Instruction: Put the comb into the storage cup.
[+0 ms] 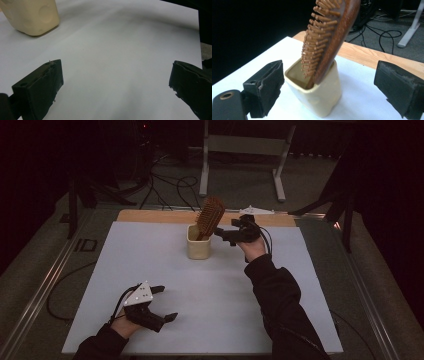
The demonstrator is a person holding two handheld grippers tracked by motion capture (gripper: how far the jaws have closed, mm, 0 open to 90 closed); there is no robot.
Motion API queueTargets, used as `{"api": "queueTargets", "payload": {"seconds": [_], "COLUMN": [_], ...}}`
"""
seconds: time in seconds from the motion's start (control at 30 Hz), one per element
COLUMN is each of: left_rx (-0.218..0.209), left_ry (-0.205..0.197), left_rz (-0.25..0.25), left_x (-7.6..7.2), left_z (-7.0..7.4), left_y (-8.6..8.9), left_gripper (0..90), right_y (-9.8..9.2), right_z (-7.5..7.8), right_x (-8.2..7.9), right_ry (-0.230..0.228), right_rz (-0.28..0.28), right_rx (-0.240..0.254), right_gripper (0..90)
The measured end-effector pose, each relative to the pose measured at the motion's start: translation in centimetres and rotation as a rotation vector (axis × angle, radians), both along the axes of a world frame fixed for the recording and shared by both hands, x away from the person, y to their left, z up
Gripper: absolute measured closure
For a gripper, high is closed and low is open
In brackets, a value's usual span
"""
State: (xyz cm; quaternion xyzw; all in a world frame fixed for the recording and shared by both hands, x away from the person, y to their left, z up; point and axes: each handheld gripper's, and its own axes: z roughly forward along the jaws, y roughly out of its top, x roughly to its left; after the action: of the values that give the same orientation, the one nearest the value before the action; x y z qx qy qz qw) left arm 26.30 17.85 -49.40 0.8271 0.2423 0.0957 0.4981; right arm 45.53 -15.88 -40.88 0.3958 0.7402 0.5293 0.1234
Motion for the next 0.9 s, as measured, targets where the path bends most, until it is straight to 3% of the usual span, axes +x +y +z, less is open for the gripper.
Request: {"api": "queueTargets", "payload": {"seconds": [0.33, 0.9], "left_rx": [0.005, 0.006], "left_ry": [-0.001, -0.005], "left_rz": [-0.002, -0.002], "left_x": [0.0, 0.0], "left_z": [0.0, 0.0], "left_y": [-0.1, 0.0], "left_gripper": [0.0, 0.0], "right_y": [-1.6, -4.4], "right_z": [-0.9, -2.8], "right_x": [-1.5, -4.3], "right_ry": [-0.015, -0.004], "right_rz": [0.009, 0.046], "right_rx": [-0.024, 0.001], "right_gripper": [9.1, 9.1]}}
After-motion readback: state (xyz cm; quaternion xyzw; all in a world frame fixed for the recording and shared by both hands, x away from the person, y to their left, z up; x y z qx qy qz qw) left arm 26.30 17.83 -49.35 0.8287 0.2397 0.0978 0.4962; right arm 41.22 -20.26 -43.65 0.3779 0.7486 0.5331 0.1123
